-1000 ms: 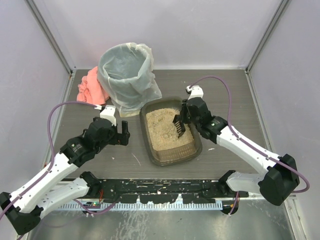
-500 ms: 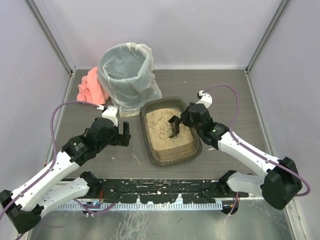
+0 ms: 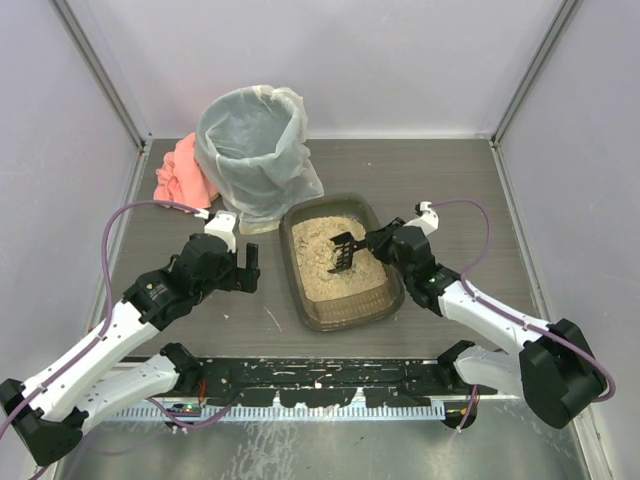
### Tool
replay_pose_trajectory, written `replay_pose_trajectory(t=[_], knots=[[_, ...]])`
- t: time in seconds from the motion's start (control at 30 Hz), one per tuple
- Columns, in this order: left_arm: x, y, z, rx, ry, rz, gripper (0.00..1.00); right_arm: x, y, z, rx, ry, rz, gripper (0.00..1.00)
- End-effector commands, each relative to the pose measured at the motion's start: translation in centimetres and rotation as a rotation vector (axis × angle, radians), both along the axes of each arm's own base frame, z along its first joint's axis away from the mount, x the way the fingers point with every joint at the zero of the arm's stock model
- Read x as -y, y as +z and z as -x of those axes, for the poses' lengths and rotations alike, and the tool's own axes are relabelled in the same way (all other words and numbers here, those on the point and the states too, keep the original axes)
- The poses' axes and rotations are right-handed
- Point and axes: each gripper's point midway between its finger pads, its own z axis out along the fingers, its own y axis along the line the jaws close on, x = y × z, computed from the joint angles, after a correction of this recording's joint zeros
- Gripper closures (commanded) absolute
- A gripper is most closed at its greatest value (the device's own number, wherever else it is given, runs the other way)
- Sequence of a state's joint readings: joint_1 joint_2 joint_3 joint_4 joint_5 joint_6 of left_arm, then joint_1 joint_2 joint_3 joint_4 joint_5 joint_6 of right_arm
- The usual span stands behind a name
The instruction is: Clean the litter box
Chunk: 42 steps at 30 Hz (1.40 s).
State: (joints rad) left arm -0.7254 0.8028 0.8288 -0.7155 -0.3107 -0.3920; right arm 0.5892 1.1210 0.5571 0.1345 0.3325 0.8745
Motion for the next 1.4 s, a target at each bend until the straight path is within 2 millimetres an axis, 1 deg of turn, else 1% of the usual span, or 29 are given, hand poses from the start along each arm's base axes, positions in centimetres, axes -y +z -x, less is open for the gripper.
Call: replay_pose_trajectory(t=[0.0,0.13,0.3,0.4,0.5,0.67,0.87,1.03,1.13,1.17,1.23,1.27,1.3,1.37], knots=[[0.0,2.4,-0.7,0.060,0.001,0.008,0.02,-0.4,2.0,-0.2,0.087,0.047,-0.161,0.99],[0.2,2.9,-1.0,0.076,-0.008,0.008,0.02,0.2,3.8,0.0,0.143,0.049,-0.181,0.99],[0.7,3.3,-1.7,0.085,-0.020,-0.005,0.02,1.7,6.0,0.1,0.197,0.023,-0.148,0.99],[1.0,3.3,-2.1,0.079,-0.024,-0.020,0.02,2.2,6.7,0.3,0.208,0.018,-0.131,0.99],[1.2,3.3,-2.5,0.074,-0.021,-0.032,0.02,2.7,6.8,0.3,0.211,0.008,-0.128,0.99],[1.9,3.9,-3.1,0.086,-0.022,-0.010,0.02,3.4,7.2,0.1,0.234,0.025,-0.162,0.99],[2.5,5.5,-3.6,0.145,-0.041,0.029,0.02,3.5,7.2,-0.3,0.225,0.122,-0.260,0.99],[2.4,7.5,-4.1,0.200,-0.058,0.016,0.02,4.1,7.3,-0.6,0.222,0.165,-0.344,0.99],[2.2,8.5,-4.4,0.231,-0.043,0.014,0.02,4.9,7.0,-0.6,0.216,0.138,-0.375,0.99],[2.0,8.7,-4.5,0.239,-0.035,0.014,0.02,4.8,6.9,-0.5,0.206,0.140,-0.388,0.99],[1.7,9.1,-4.5,0.258,-0.022,0.023,0.02,4.0,6.5,0.0,0.189,0.181,-0.432,0.99],[1.6,9.2,-4.4,0.269,-0.019,0.025,0.02,3.5,6.8,0.3,0.198,0.214,-0.455,0.99],[1.4,9.1,-4.4,0.280,-0.016,0.027,0.02,3.4,6.6,0.5,0.186,0.227,-0.461,0.99],[1.1,9.4,-4.2,0.302,-0.010,0.035,0.02,4.8,5.7,0.2,0.168,0.162,-0.435,0.99]])
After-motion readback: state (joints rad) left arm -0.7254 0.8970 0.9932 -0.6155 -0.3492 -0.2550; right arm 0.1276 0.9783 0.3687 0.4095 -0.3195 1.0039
